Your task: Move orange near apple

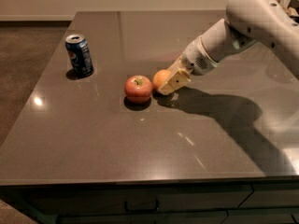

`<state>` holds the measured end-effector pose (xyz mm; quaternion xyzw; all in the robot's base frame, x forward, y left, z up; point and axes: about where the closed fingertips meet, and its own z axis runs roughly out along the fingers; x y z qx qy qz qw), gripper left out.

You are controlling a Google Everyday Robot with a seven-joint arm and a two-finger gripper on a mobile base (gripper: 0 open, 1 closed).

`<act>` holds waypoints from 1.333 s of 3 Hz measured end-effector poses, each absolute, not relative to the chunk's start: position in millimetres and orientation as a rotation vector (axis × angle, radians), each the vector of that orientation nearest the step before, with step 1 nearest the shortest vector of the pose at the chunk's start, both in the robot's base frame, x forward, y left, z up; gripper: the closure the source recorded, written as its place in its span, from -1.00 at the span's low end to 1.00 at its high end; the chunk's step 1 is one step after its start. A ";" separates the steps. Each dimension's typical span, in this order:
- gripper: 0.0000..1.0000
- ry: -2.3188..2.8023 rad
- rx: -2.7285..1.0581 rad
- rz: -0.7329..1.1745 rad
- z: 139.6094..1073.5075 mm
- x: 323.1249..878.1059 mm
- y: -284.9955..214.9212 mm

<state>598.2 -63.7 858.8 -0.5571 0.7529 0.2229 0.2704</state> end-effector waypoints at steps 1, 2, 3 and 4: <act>0.21 2.028 -1.505 0.603 857.7 598.2 -61.9; -0.25 2.027 -1.508 0.607 856.4 598.0 -60.0; -0.72 2.027 -1.512 0.610 855.1 597.8 -58.1; -1.00 2.026 -1.516 0.614 853.9 597.6 -56.3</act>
Offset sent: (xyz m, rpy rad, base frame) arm -0.0001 0.0017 -0.0011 -0.0001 0.0018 0.0030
